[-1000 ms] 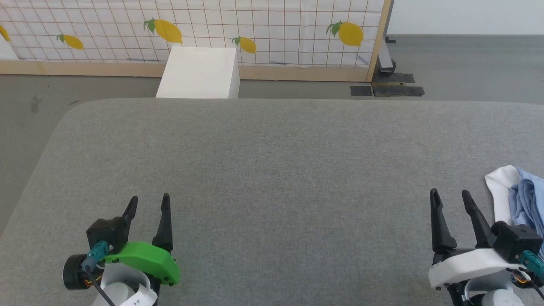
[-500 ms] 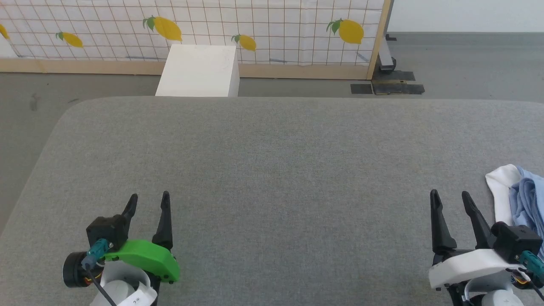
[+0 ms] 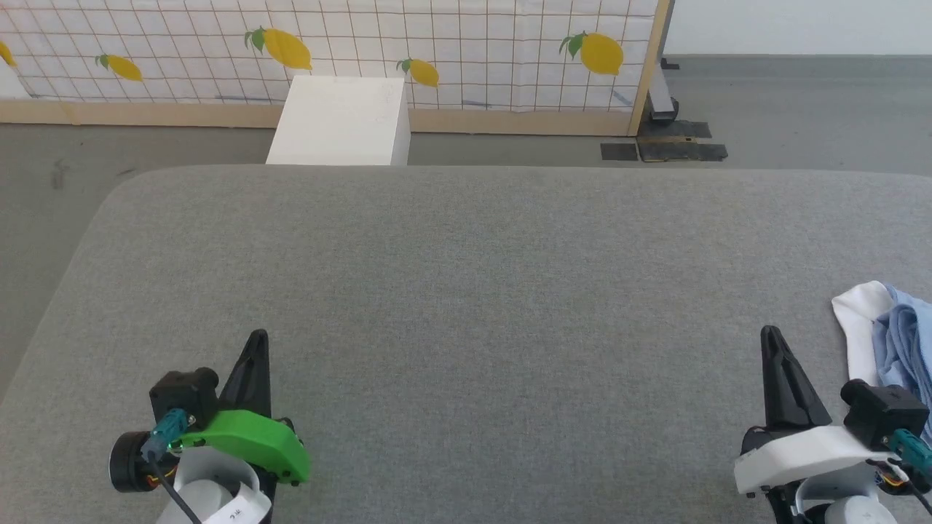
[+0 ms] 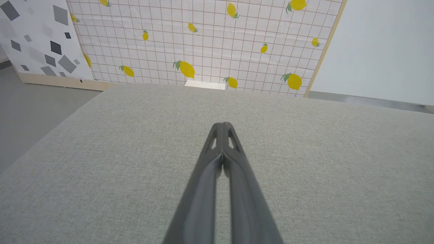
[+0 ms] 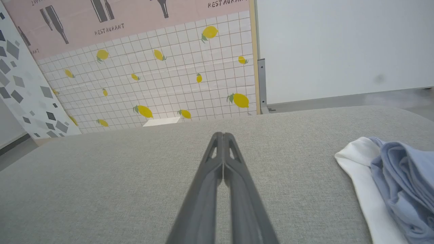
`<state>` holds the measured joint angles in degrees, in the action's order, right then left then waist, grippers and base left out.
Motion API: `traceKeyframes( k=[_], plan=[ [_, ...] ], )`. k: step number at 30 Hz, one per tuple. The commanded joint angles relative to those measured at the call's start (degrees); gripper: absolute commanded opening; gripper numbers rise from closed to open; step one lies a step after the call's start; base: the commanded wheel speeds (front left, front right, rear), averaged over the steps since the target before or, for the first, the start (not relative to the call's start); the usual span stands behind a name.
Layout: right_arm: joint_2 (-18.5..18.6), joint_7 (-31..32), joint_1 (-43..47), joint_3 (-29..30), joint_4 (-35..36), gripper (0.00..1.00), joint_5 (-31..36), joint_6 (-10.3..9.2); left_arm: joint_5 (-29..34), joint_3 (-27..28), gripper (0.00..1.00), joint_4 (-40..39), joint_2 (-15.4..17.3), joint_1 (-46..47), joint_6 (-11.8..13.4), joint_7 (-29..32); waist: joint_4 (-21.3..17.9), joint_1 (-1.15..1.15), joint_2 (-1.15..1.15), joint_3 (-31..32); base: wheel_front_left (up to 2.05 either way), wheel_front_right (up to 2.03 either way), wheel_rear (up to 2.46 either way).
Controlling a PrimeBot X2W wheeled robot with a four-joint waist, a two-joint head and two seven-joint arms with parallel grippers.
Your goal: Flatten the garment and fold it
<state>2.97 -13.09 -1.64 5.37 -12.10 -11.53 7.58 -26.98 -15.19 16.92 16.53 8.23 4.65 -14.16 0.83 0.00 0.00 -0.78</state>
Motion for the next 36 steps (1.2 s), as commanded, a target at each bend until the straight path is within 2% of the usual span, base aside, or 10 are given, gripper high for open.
traceKeyframes(
  k=[1, 36],
  plan=[
    [0.0, 0.4, 0.1, -0.1, 0.4, 0.00, 0.4, 0.00, 0.8, 0.4, 0.00, -0.5, -0.4, -0.3, -0.2, 0.4, 0.0, 0.00, 0.00, 0.0, 0.00, 0.00, 0.00],
    [0.0, 4.0, 0.5, -1.6, 3.7, 0.00, 3.5, -0.03, 8.3, 4.7, 0.00, -5.2, -4.2, -2.5, -1.4, 4.3, -0.2, 0.00, 0.00, 0.2, 0.00, 0.00, 0.00]
  ],
)
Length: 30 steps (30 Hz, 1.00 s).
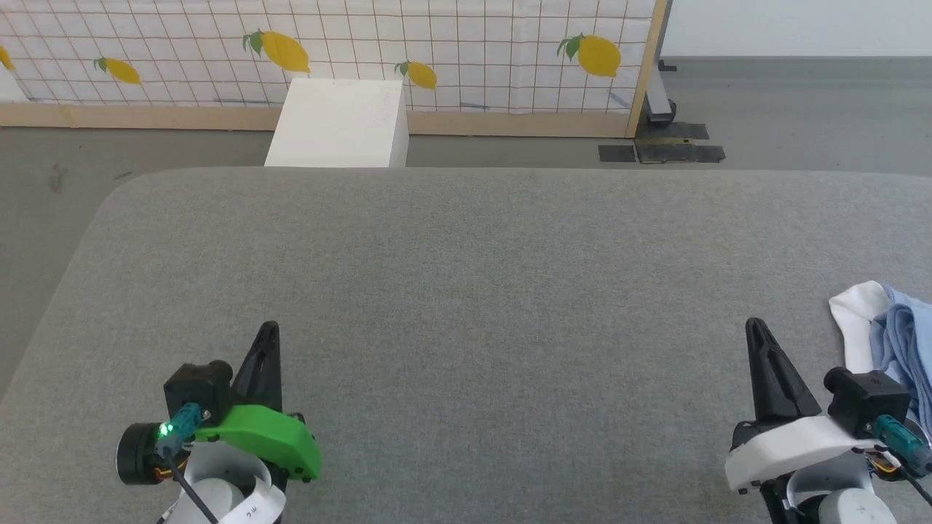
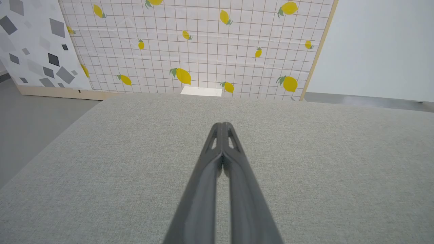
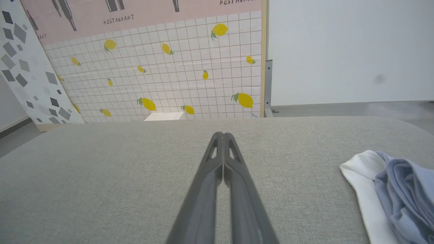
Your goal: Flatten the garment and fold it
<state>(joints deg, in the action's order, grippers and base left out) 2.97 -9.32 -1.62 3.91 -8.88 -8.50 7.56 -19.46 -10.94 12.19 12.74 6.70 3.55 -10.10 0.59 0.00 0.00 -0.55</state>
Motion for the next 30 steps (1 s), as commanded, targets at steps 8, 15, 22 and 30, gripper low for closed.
traceKeyframes(
  k=[8, 15, 22, 30],
  plan=[
    [0.0, 1.1, 0.6, -0.5, 1.3, 0.00, 1.2, -0.02, 2.5, 1.4, 0.00, -1.5, -1.2, -1.5, -0.6, 1.2, -0.1, 0.00, 0.00, 0.1, 0.00, 0.00, 0.00],
    [0.0, 1.8, 0.7, -0.8, 1.9, 0.00, 1.9, -0.03, 4.0, 2.2, 0.00, -2.4, -2.0, -2.0, -0.9, 2.0, -0.1, 0.00, 0.00, 0.1, 0.00, 0.00, 0.00],
    [0.0, 2.5, 0.8, -1.1, 2.6, 0.00, 2.5, -0.03, 5.5, 3.0, 0.00, -3.4, -2.7, -2.4, -1.1, 2.8, -0.1, 0.00, 0.00, 0.1, 0.00, 0.00, 0.00],
    [-0.1, 3.4, 0.9, -1.5, 3.4, 0.00, 3.2, -0.04, 7.2, 4.0, 0.00, -4.5, -3.6, -3.0, -1.4, 3.7, -0.2, 0.00, 0.00, 0.2, 0.00, 0.00, 0.00]
  ],
)
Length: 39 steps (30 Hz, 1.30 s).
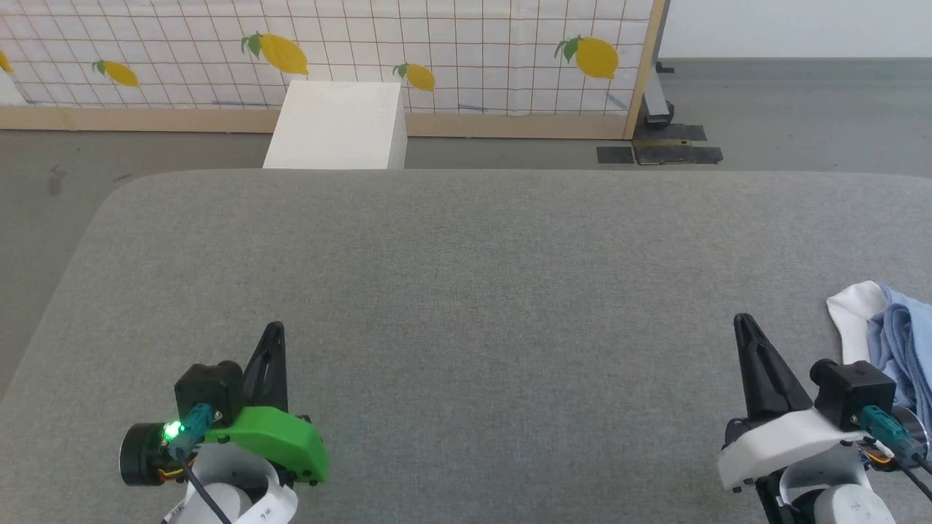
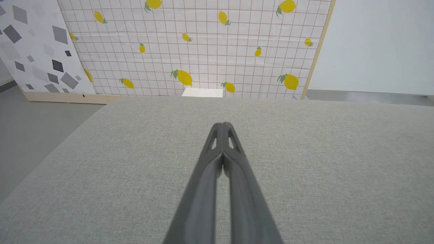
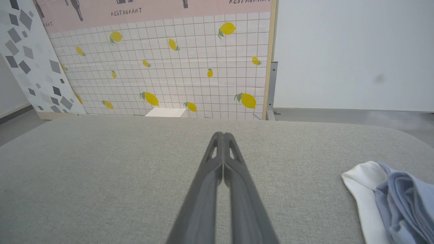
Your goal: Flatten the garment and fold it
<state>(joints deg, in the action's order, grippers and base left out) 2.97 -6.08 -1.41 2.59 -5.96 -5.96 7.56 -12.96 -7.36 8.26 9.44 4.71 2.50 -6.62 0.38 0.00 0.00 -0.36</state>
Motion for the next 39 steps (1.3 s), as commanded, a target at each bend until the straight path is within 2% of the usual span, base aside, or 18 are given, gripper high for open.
traceKeyframes(
  k=[1, 39],
  plan=[
    [-0.1, 0.2, 0.7, -0.2, 0.6, 0.00, 0.8, -0.04, 0.9, 0.6, 0.00, -0.7, -0.4, -1.0, -0.4, 0.3, 0.0, 0.00, 0.00, 0.0, 0.00, 0.00, 0.00],
    [-0.1, 4.2, 1.2, -1.8, 4.2, 0.00, 4.3, -0.06, 9.0, 5.2, 0.00, -5.8, -4.6, -3.5, -1.8, 4.6, -0.3, 0.00, 0.00, 0.2, 0.00, 0.00, 0.00]
  ],
)
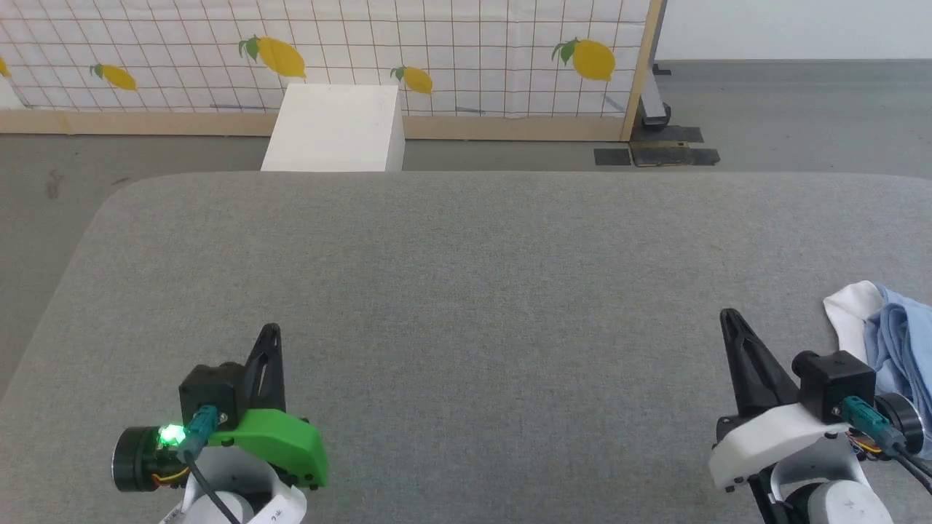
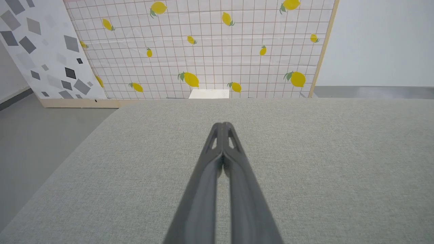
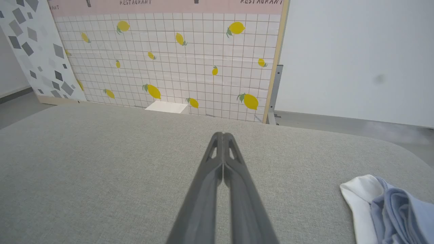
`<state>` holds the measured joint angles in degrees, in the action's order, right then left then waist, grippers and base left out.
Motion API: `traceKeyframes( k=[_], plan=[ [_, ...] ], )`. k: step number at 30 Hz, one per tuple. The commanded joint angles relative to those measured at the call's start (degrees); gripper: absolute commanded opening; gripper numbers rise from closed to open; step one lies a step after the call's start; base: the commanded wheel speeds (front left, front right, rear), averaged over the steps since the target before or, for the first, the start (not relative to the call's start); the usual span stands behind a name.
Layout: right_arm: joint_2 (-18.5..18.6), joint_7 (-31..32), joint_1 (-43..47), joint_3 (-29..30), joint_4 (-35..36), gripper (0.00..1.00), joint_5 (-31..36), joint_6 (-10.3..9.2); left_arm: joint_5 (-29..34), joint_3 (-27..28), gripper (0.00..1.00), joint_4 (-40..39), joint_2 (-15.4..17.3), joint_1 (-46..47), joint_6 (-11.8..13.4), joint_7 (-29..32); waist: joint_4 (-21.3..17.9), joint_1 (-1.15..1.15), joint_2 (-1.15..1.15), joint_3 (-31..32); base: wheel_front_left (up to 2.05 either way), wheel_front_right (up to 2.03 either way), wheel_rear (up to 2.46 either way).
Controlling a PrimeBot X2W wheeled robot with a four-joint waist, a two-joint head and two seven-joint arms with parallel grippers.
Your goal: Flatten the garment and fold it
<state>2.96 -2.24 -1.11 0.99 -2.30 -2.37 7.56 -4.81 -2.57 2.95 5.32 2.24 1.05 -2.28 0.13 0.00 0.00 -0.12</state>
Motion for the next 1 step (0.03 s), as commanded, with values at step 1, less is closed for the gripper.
traceKeyframes(
  k=[1],
  plan=[
    [-0.1, 0.5, 0.9, -0.3, 0.7, 0.00, 0.8, -0.06, 1.1, 0.5, 0.00, -0.6, -0.6, -1.1, -0.4, 0.4, 0.0, 0.00, 0.00, 0.0, 0.00, 0.00, 0.00]
  ],
)
